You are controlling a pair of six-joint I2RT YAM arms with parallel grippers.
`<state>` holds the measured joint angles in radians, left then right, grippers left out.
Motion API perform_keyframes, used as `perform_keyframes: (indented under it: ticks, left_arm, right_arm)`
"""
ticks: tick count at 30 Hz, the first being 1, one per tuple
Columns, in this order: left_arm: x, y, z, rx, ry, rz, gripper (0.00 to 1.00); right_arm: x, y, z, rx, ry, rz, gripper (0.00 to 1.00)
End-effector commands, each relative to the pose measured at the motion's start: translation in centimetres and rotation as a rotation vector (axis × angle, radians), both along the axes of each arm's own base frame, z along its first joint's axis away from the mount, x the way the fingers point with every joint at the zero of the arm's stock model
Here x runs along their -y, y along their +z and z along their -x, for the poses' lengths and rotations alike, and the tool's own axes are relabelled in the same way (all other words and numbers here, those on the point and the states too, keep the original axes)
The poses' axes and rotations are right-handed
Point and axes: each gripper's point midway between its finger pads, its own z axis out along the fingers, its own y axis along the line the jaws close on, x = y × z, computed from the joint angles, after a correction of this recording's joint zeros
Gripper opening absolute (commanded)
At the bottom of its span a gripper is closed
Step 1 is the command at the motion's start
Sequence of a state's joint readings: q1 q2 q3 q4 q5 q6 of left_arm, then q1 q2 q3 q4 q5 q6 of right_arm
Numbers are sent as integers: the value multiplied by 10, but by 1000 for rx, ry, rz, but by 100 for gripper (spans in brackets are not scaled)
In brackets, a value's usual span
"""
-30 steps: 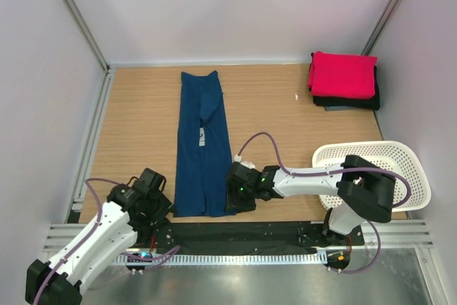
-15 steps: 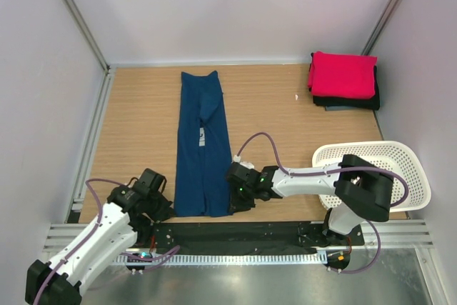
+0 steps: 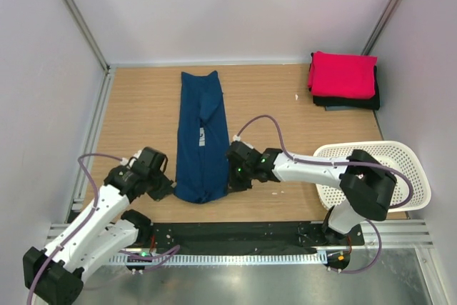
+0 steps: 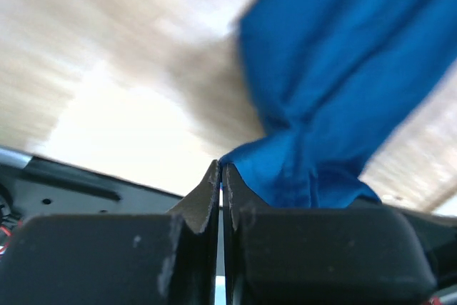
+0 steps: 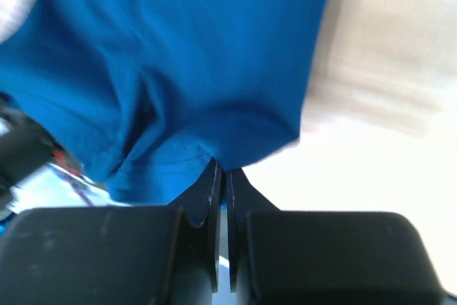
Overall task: Fold and stack the t-shirts
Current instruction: Fold the tshirt
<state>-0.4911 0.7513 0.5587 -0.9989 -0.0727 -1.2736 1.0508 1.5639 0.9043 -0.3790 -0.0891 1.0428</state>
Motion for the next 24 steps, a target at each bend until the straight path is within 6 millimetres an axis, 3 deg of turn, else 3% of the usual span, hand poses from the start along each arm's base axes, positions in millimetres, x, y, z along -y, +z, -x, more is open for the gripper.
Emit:
perform_keyframes:
  ticks: [1, 5, 11, 12, 13, 14, 24]
  left_arm:
    - [0, 38, -37, 140, -32, -57, 0]
    - [9, 65, -72, 223, -55, -79, 0]
    - [18, 87, -136, 332, -64, -122, 0]
    - [20, 93, -147, 359, -66, -128, 0]
    - [15, 86, -154, 335, -71, -181, 0]
    - [15, 97, -165, 352, -61, -193, 0]
    - [4, 97, -221, 381, -51, -256, 0]
  right_arm:
    - [-11, 44, -37, 106, 12, -82, 2]
    - [-10, 71, -85, 211, -7, -95, 2]
    - [-5, 88, -154, 305, -35, -85, 2]
    - [-5, 87, -161, 312, -18, -81, 1]
    - [-3, 88, -170, 313, -20, -84, 1]
    - [-5, 83, -178, 306, -11, -67, 1]
    - [-2, 73, -246, 349, -27, -64, 1]
